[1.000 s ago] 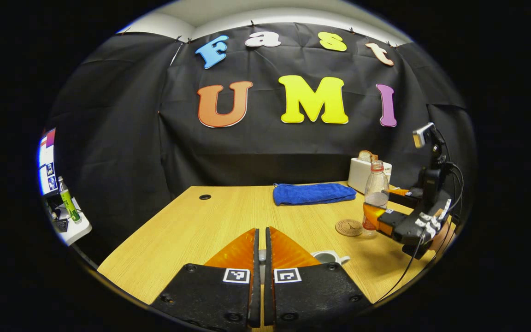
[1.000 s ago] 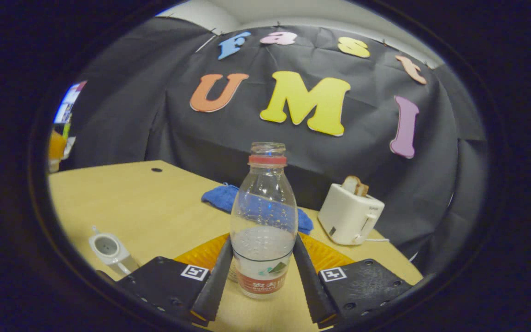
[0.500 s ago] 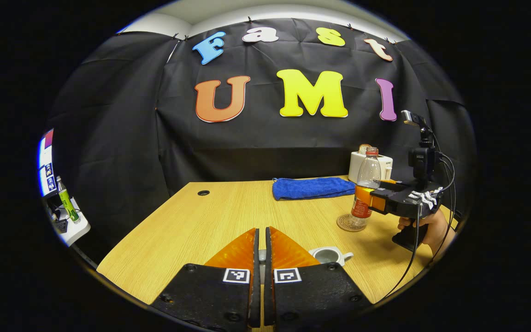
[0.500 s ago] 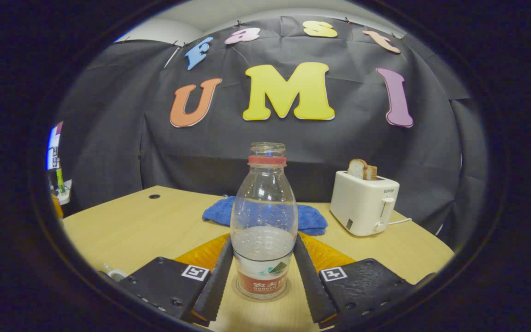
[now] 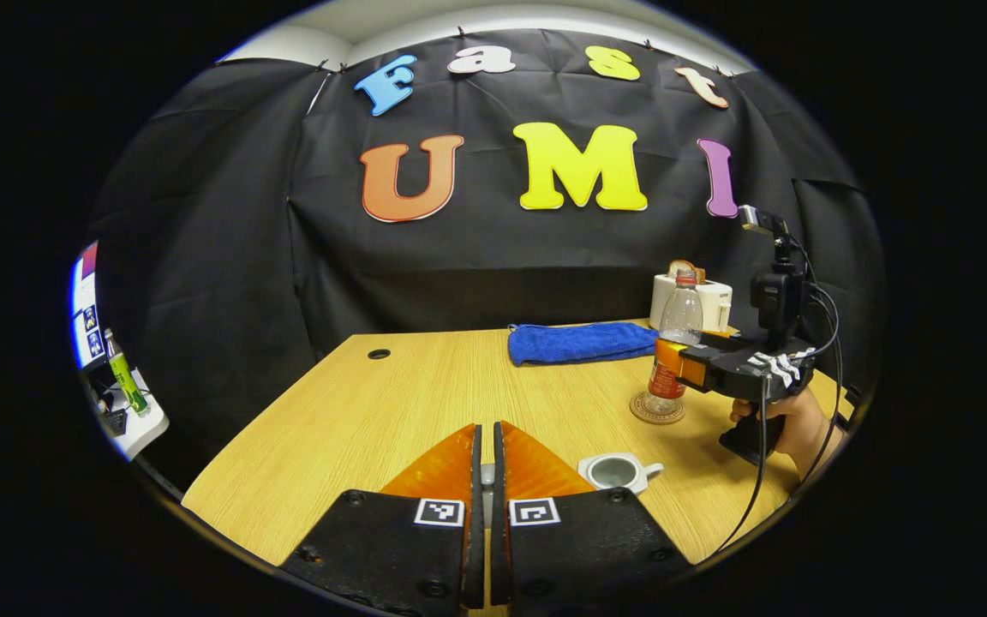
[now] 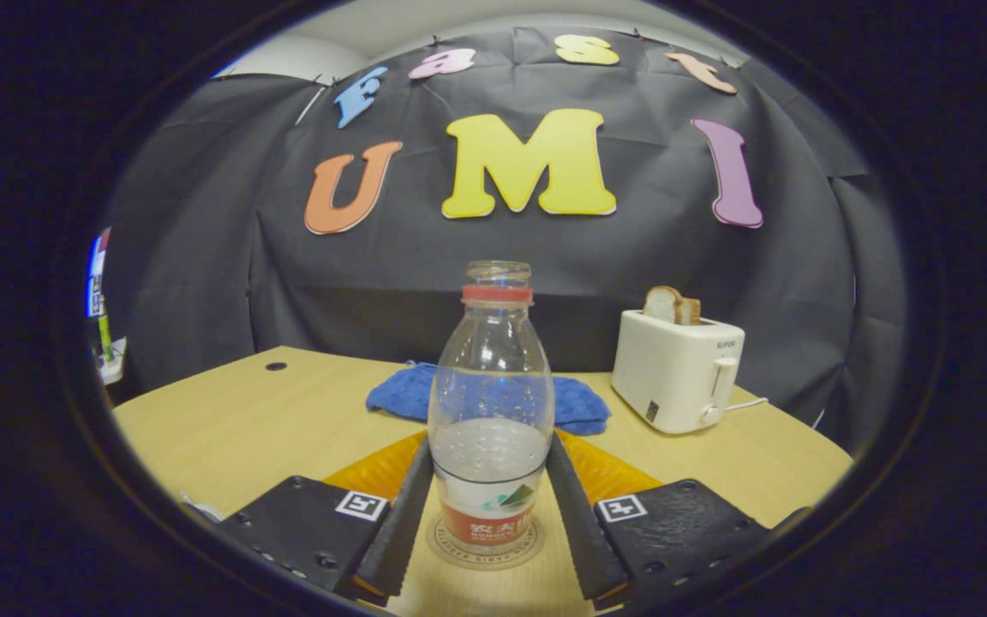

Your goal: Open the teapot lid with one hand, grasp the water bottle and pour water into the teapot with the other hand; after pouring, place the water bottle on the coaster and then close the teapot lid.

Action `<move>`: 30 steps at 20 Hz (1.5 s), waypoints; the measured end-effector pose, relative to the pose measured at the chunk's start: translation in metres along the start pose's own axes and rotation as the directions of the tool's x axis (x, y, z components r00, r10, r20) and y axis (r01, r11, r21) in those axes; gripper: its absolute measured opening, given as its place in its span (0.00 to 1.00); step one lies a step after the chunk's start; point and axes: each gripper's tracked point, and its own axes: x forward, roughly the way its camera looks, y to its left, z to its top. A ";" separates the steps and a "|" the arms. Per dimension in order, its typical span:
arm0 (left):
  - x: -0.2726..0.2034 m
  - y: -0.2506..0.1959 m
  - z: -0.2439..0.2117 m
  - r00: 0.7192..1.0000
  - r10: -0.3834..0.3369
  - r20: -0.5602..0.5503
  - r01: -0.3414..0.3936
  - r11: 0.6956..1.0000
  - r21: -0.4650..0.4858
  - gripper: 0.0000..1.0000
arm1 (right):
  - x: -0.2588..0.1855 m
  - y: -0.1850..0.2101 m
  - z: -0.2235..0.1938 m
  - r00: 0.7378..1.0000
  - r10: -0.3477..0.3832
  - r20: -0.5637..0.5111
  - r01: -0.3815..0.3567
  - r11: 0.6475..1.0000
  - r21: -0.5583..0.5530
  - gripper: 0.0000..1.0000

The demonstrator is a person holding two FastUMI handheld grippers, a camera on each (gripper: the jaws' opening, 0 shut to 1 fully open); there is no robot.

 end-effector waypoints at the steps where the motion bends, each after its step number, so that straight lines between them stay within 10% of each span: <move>1: 0.000 -0.001 0.000 1.000 -0.001 0.000 0.001 1.000 0.001 0.06 | 0.001 0.000 -0.001 1.000 0.000 0.001 0.000 1.000 0.003 0.75; 22: 0.007 -0.039 -0.001 0.997 -0.071 0.012 0.071 0.997 -0.005 0.05 | -0.073 -0.034 0.025 0.999 -0.023 0.049 0.024 0.999 -0.027 0.94; 30: 0.030 -0.099 -0.011 0.975 -0.210 0.072 0.217 0.970 -0.105 0.06 | -0.118 -0.047 0.022 0.994 -0.044 0.103 0.052 0.996 -0.076 0.96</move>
